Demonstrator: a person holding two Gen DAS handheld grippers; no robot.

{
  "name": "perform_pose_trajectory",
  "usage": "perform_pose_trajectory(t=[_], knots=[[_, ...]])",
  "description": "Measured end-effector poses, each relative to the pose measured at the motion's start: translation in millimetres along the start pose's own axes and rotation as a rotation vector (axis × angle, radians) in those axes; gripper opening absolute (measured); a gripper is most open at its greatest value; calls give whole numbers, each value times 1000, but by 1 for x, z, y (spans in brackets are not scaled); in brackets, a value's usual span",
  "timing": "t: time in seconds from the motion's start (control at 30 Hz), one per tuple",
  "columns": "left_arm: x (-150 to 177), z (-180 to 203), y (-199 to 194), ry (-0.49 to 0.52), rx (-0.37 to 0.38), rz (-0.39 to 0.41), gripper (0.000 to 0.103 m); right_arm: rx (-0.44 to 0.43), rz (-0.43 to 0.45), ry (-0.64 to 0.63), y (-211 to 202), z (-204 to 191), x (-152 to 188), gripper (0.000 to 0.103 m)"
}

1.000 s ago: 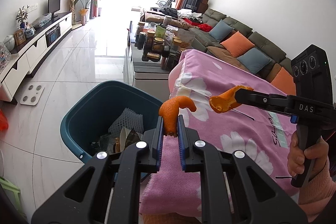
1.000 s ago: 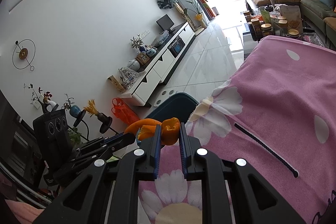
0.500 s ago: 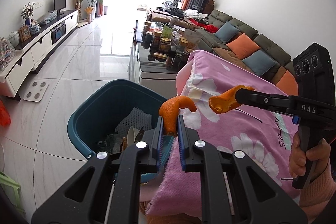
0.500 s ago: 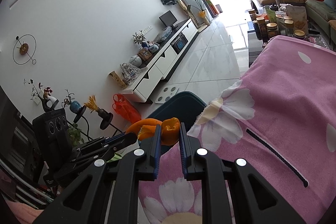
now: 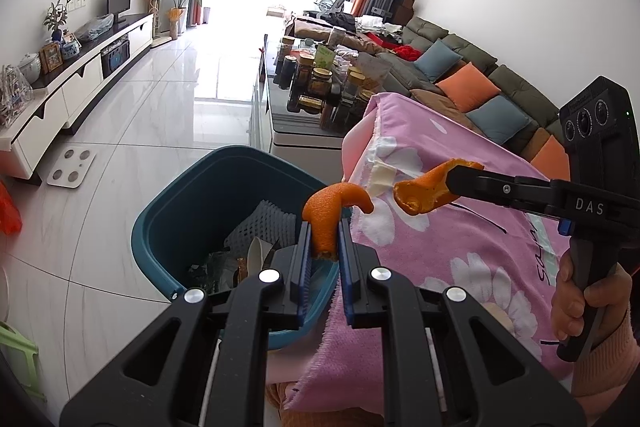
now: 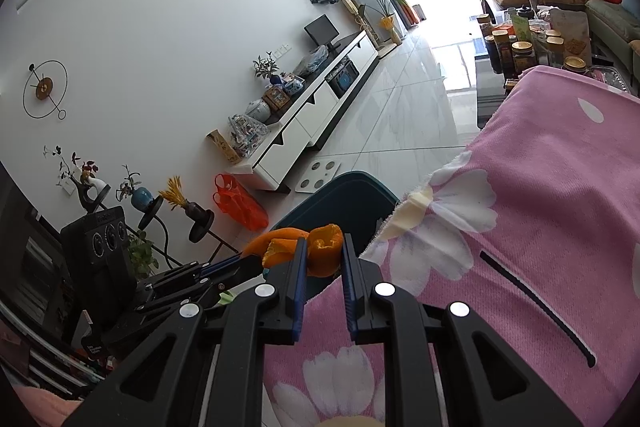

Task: Collect trash
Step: 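Carry both orange peels over the teal basket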

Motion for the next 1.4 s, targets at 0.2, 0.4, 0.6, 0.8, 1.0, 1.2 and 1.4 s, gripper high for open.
perform_pose_trajectory(t=[0.2, 0.4, 0.6, 0.8, 1.0, 1.2, 1.4], knots=[[0, -1, 1, -3, -2, -1, 13, 3, -7, 3, 3, 0, 1, 15], [0, -4, 5, -11, -11, -7, 13, 6, -19, 5, 11, 1, -1, 15], [2, -6, 10, -18, -17, -14, 13, 7, -29, 8, 16, 3, -1, 15], [4, -9, 15, -25, -22, -24, 13, 12, -42, 6, 24, 3, 0, 15], [6, -11, 20, -34, -27, -33, 13, 18, -52, 9, 30, 5, -1, 15], [7, -13, 27, -42, -31, -43, 13, 22, -64, 14, 35, 9, -1, 15], [9, -16, 32, -50, -39, -52, 13, 29, -76, 11, 41, 9, -1, 15]])
Point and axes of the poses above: each gripper's, at about its wrist camera, not at the fingertips, and y roughly the way its jaws point, z to its right, x to its underside, the point moved 9 cm from there along y, roughly the way its jaws point, and after that the axes turned 14 degrees about -x, right-handed, at the moved point
